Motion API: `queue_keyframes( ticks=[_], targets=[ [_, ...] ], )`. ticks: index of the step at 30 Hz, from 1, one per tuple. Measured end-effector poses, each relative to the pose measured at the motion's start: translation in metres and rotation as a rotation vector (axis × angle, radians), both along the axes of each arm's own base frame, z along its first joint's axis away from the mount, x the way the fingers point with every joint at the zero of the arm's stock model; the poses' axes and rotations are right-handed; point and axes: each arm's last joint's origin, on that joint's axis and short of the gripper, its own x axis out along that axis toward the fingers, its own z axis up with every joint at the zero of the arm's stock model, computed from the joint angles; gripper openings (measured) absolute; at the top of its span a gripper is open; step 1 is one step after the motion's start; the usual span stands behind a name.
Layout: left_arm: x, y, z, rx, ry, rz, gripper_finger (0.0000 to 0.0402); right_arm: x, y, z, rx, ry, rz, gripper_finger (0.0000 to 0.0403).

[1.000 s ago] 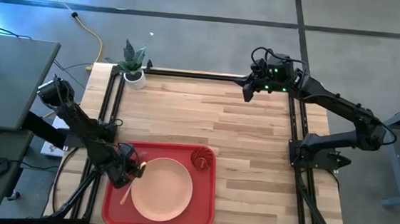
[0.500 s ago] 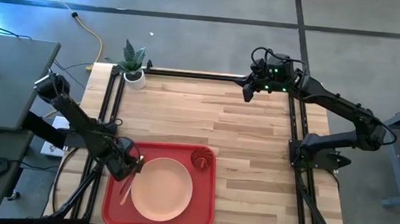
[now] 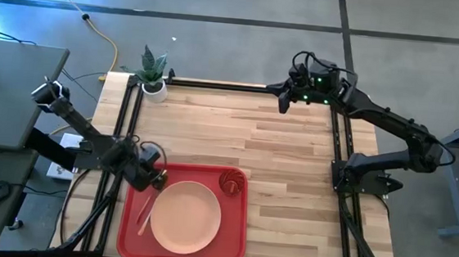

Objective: Pick and place plate/cup/fork/spoon on tray
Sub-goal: Put the orange fork on the red tray to the left of the orange spoon

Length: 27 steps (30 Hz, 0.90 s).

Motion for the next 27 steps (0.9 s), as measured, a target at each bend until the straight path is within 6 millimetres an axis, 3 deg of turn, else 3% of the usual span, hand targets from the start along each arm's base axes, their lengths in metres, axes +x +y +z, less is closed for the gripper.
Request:
queue_keyframes(
  ticks=[10, 18, 27],
  targets=[
    [0.029, 0.021, 0.013, 0.126, -0.164, -0.235, 0.0106, 0.01, 0.011, 0.01, -0.05, -0.092, 0.005, 0.0003],
    [0.036, 0.039, 0.013, 0.153, -0.143, -0.265, 0.0106, 0.014, 0.024, 0.013, -0.111, -0.089, -0.063, 0.0003],
    [0.043, 0.047, 0.018, 0.215, -0.185, -0.369, 0.0106, -0.016, 0.037, 0.041, -0.237, -0.166, -0.182, 0.0003]
  ],
)
